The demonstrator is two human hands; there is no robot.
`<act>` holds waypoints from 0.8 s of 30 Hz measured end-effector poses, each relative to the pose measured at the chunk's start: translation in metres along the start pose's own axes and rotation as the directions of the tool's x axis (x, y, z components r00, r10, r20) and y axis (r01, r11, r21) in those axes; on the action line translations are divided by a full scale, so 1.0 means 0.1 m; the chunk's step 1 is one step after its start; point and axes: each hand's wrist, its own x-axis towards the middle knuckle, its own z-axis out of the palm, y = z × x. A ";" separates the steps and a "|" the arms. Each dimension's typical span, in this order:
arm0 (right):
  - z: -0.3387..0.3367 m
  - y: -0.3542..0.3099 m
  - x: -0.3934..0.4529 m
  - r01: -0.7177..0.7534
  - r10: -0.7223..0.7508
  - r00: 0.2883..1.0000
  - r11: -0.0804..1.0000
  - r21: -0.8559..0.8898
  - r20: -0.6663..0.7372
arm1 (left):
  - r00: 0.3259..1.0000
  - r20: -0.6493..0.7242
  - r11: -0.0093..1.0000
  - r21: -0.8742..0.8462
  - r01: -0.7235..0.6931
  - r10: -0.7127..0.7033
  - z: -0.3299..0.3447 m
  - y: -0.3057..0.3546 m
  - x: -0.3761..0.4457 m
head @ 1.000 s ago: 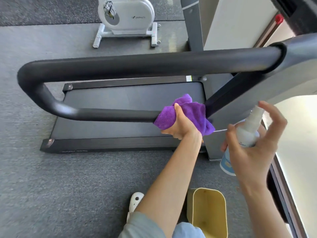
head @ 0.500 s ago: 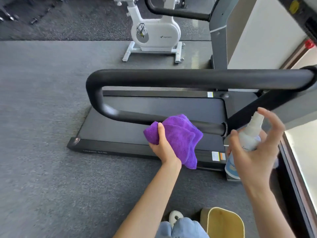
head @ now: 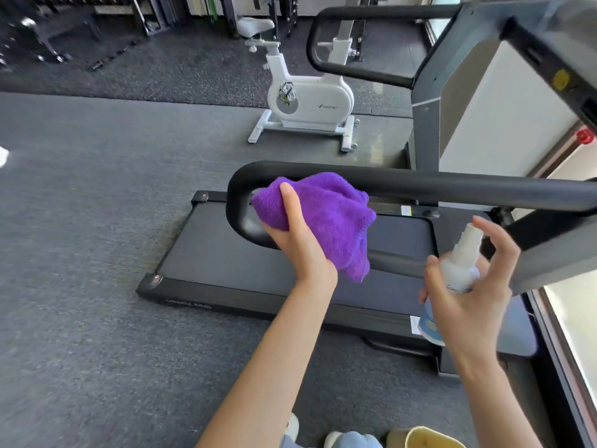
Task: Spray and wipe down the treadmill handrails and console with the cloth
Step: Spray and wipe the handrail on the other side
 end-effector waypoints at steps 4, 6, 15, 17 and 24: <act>0.02 -0.02 -0.03 -0.030 0.030 1.000 0.999 -0.032 -0.008 | 0.993 -0.116 0.999 0.013 0.040 -0.038 0.27 0.08 0.22; 0.01 0.01 -0.05 -0.045 0.045 0.999 0.998 -0.045 -0.015 | 0.987 -0.155 0.998 -0.040 0.047 -0.053 0.38 0.09 0.31; -0.09 0.11 0.05 -0.047 0.045 0.998 0.998 -0.050 -0.050 | 0.989 -0.138 0.994 -0.097 0.042 -0.055 0.55 -0.20 0.24; -0.16 0.13 0.04 -0.043 0.040 0.998 0.998 -0.040 -0.058 | 0.989 -0.135 0.994 -0.105 0.039 -0.053 0.61 -0.29 0.16; -0.46 0.17 0.05 -0.072 0.067 0.992 0.996 -0.049 -0.103 | 0.990 -0.133 0.996 -0.077 0.039 -0.049 0.75 -0.46 -0.04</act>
